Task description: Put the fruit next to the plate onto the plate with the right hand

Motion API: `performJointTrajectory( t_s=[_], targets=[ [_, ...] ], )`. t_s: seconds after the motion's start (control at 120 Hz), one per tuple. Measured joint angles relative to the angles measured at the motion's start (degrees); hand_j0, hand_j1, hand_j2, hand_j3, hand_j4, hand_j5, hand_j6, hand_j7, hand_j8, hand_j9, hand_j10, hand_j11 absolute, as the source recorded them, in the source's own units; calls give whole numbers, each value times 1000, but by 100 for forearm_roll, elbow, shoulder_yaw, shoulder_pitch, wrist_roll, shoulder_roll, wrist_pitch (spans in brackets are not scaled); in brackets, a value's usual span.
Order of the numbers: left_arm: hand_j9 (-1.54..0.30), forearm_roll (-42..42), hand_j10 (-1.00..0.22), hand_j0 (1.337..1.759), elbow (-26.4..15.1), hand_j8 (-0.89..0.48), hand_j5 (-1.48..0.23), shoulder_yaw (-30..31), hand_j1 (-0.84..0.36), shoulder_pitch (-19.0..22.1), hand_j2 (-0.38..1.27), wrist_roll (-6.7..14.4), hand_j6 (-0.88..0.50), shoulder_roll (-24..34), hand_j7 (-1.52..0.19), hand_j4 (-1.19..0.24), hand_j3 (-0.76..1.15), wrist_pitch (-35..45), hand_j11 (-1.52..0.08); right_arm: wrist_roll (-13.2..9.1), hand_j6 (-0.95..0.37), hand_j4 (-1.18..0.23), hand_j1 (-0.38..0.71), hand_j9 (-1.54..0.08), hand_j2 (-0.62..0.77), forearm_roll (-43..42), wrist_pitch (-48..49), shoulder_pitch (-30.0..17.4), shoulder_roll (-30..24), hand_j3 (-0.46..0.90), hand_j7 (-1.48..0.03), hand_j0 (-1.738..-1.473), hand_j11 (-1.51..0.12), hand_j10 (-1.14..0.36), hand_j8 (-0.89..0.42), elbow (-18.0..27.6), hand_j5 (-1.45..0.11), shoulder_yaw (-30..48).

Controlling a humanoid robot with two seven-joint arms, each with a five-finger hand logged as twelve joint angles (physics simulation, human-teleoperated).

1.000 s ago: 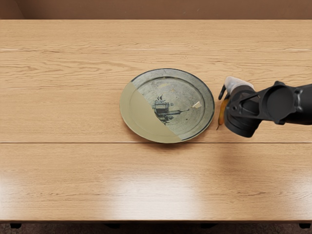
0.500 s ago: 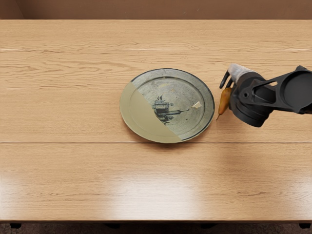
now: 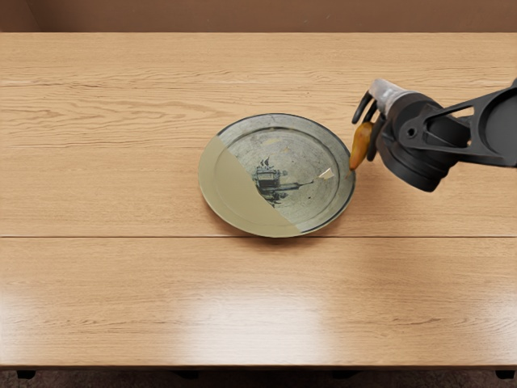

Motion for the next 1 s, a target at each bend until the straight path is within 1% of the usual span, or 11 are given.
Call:
performJointTrajectory(
  t_s=[0.2, 0.5, 0.717, 0.8, 0.817, 0.825, 0.875, 0.883, 0.908, 0.992, 1.0],
  targets=[
    [0, 0, 0, 1658, 0, 0, 0, 0, 349, 7, 0, 0, 0, 0, 0, 0, 0, 0, 0, 0, -554, -735, 268, -991, 567, 258, 0, 250, 142, 0, -962, -1657, -997, -722, -554, 22, -968, 96],
    [0, 0, 0, 1658, 0, 0, 0, 0, 349, 10, 0, 2, 0, 0, 0, 0, 0, 0, 0, 2, -565, -754, 255, -1018, 571, 609, 0, 510, 530, 0, -988, -1657, -1025, -741, -568, -34, -995, 198],
    [0, 0, 0, 1658, 0, 0, 0, 0, 349, 10, 0, 2, 0, 0, 0, 0, 0, 0, 0, 4, -586, -760, 241, -1028, 568, 885, 0, 633, 954, 0, -996, -1657, -1036, -746, -596, -305, -1003, 221],
    [0, 0, 0, 1658, 0, 0, 0, 0, 349, 10, 0, 1, 0, 0, 0, 0, 0, 0, 0, 5, -591, -762, 248, -1030, 602, 974, -1, 667, 1098, 0, -997, -1657, -1038, -747, -607, -407, -1002, 243],
    [0, 0, 0, 1658, 0, 0, 0, 0, 349, 10, 0, 1, 0, 0, 0, 0, 0, 0, 0, 5, -590, -762, 244, -1031, 587, 989, -1, 671, 1122, 0, -997, -1657, -1039, -746, -606, -423, -1002, 246],
    [0, 0, 0, 1658, 0, 0, 0, 0, 349, 10, 0, 1, 0, 0, 0, 0, 0, 0, 0, 5, -590, -762, 250, -1031, 604, 995, -1, 672, 1134, 0, -997, -1657, -1039, -746, -605, -430, -1002, 248],
    [0, 0, 0, 1658, 0, 0, 0, 0, 349, 10, 0, 0, 0, 0, 0, 0, 0, 0, 0, 6, -591, -763, 239, -1033, 580, 1026, -1, 678, 1202, 0, -998, -1657, -1041, -746, -606, -473, -1002, 254],
    [0, 0, 0, 1658, 0, 0, 0, 0, 349, 10, 0, 0, 0, 0, 0, 0, 0, 0, 0, 6, -592, -763, 248, -1034, 605, 1030, -1, 679, 1212, 0, -998, -1657, -1042, -746, -606, -482, -1003, 255],
    [0, 0, 0, 1658, 1, 0, 0, 0, 349, 10, 0, 0, 0, 0, 0, 0, 0, 0, 0, 6, -589, -763, 243, -1034, 585, 1042, -1, 679, 1238, 0, -998, -1657, -1043, -746, -604, -506, -1003, 257],
    [0, 0, 0, 1658, 1, 0, 0, 0, 349, 10, 0, -2, 0, 0, 0, 0, 0, 0, 0, 6, -591, -766, 238, -1033, 579, 1123, -2, 686, 1386, 0, -999, -1657, -1042, -747, -607, -589, -999, 260],
    [0, 0, 0, 1658, 1, 0, 0, 0, 349, 10, 0, -1, 0, 0, 0, 0, 0, 0, 0, 6, -592, -766, 247, -1034, 603, 1131, -1, 687, 1404, 0, -999, -1657, -1042, -747, -607, -600, -999, 261]
  ],
)
